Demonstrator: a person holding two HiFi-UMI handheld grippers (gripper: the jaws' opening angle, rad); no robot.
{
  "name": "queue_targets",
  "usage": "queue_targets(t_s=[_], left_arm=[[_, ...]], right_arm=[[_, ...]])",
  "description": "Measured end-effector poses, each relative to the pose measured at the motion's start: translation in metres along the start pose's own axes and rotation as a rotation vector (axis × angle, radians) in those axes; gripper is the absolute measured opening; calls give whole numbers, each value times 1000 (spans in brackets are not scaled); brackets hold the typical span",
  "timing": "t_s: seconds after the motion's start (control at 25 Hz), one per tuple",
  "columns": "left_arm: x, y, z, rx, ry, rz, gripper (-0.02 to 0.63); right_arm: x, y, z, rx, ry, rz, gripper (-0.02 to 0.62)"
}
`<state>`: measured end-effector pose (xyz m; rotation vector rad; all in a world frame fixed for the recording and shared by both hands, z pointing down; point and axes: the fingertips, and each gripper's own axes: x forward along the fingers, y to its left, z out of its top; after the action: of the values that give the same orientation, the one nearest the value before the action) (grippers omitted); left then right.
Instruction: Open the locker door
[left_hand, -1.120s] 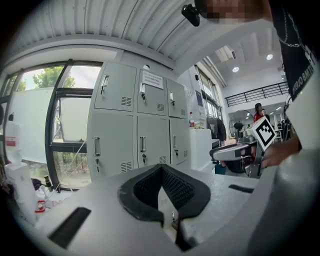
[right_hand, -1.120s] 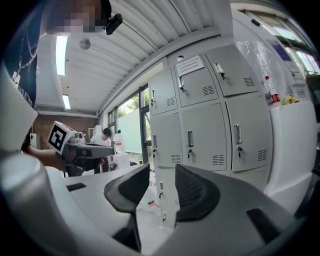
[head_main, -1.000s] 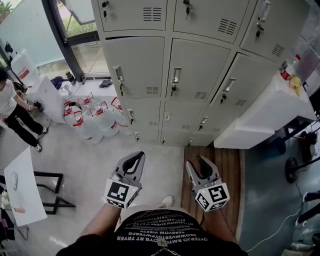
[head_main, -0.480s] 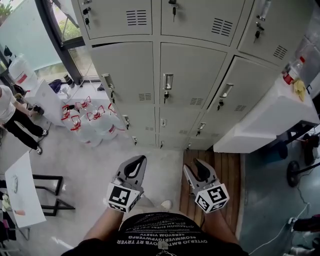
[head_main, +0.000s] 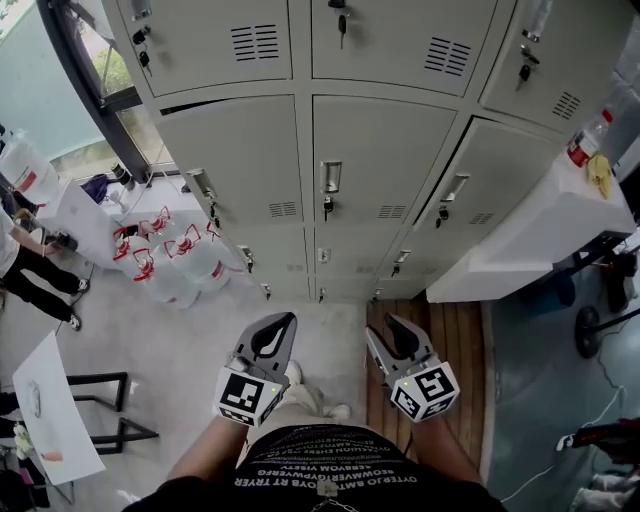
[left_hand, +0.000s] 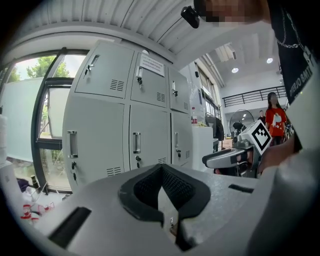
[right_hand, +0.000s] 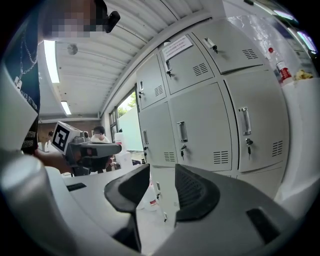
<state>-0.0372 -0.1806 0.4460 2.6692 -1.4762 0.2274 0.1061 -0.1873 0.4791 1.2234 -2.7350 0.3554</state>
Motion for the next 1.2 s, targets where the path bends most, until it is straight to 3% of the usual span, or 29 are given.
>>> queue_targets(t_s=[0.64,0.92,1.2], left_arm=[[63,122,19,20,-32,-99,-8],[76,154,27,14,-44,-171,-8],[93,159,24,1,-42,-225,-8]], right_arm=[[122,-16,64,-22,-59,-75,137],[154,-19,89,-32,-83,-130,149],[172,-21,101,-47,-82,-144,161]])
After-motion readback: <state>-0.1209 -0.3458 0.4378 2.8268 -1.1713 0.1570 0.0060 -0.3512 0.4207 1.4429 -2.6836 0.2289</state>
